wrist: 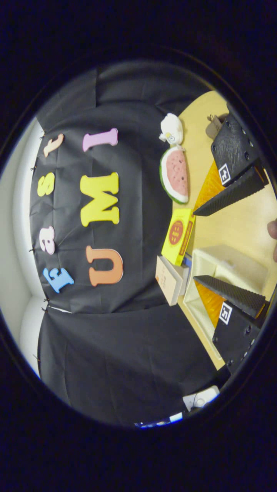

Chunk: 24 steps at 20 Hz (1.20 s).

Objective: Open the storage box then place both shoes into the box .Put the left shoe in first, then the right shoe, with the right side of both shoes facing outward in a uniform manner.

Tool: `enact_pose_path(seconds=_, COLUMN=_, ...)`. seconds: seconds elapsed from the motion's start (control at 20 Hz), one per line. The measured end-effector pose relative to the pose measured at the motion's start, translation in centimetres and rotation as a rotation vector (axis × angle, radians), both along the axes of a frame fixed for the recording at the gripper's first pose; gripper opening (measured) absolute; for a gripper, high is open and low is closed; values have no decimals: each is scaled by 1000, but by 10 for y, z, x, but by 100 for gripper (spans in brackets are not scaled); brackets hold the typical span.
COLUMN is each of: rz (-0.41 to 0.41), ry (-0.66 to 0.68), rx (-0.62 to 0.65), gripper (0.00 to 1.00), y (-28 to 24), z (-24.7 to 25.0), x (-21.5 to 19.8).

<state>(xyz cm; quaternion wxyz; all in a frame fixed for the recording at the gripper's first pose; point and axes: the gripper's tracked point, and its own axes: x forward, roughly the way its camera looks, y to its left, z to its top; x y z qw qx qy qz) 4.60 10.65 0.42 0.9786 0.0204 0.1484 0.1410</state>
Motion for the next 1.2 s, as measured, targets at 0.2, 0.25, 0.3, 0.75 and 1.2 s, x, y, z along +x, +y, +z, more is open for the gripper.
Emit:
enact_pose_path(seconds=0.2, rz=-52, ry=45, rx=-49, gripper=95, y=-83, z=-22, x=1)
enact_pose_path(seconds=0.25, rz=-74, ry=51, rx=-61, gripper=95, y=-106, z=-27, x=3)
enact_pose_path(seconds=0.3, rz=-92, ry=72, rx=-65, gripper=94, y=-124, z=-37, x=1)
enact_pose_path(seconds=0.75, rz=-268, ry=416, rx=-88, gripper=95, y=-306, z=-157, x=13)
enact_pose_path(seconds=1.2, rz=-239, ry=619, rx=-82, gripper=68, y=-330, z=-235, x=33)
